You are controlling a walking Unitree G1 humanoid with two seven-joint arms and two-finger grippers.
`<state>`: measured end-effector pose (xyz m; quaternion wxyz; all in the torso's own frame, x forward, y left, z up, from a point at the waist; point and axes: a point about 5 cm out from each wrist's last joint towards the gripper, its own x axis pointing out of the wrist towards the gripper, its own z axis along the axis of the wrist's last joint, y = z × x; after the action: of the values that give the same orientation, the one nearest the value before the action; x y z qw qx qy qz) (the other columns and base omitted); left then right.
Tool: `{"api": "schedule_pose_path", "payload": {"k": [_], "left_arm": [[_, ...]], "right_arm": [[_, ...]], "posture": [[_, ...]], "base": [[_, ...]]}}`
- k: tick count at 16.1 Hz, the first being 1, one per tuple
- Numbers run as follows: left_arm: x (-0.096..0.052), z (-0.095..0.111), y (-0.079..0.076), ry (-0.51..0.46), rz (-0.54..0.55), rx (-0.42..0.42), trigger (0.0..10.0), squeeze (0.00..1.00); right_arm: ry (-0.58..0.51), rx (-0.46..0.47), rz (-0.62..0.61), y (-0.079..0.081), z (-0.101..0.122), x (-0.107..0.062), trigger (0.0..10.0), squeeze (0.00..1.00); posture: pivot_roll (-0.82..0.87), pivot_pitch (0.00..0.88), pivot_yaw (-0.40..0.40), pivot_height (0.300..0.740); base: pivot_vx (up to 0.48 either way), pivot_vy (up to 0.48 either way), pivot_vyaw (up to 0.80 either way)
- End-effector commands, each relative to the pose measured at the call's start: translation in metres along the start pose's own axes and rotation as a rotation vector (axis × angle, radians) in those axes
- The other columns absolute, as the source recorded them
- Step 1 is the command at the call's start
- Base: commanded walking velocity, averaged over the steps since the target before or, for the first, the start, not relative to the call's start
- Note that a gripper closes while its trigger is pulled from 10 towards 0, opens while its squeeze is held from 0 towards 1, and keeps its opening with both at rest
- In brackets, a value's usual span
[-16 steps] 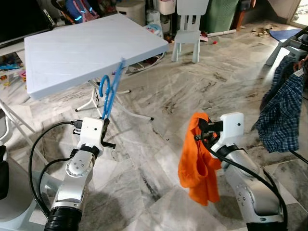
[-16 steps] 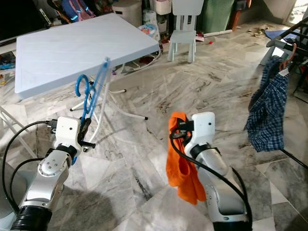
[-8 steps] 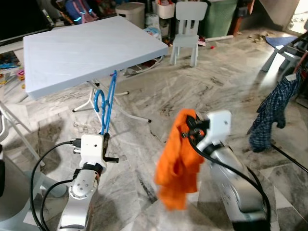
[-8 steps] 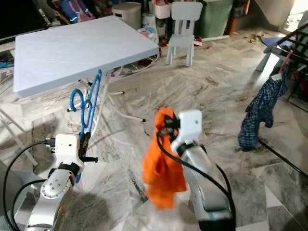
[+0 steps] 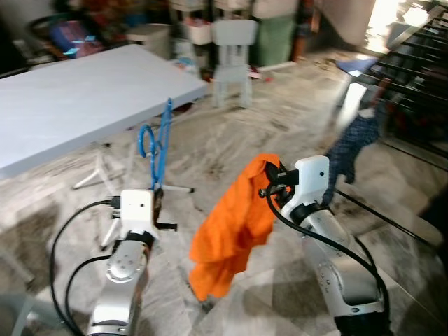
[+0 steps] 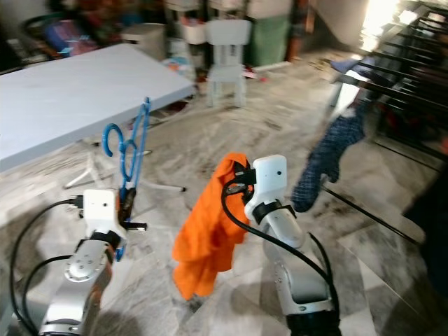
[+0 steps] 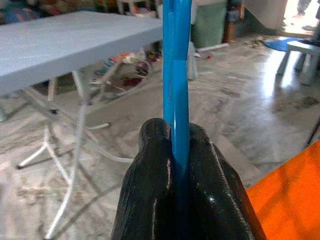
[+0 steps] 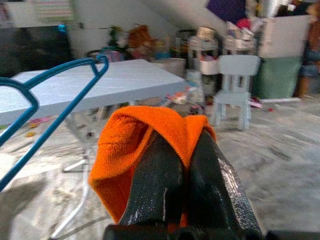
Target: Hang hanger
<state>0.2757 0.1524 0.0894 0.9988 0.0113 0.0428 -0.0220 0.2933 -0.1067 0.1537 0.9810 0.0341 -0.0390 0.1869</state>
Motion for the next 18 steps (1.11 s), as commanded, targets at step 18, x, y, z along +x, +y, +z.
{"api": "schedule_pose_path", "payload": {"k": [18], "left_arm": [[0.0014, 0.0028, 0.0083, 0.03, 0.066, 0.037, 10.0, 0.0]], "right_arm": [[-0.03, 0.021, 0.062, 0.0168, 0.0024, 0.0061, 10.0, 0.0]], "posture": [[-0.06, 0.0, 0.069, 0.74]], "base": [[0.3, 0.195, 0.23]]}}
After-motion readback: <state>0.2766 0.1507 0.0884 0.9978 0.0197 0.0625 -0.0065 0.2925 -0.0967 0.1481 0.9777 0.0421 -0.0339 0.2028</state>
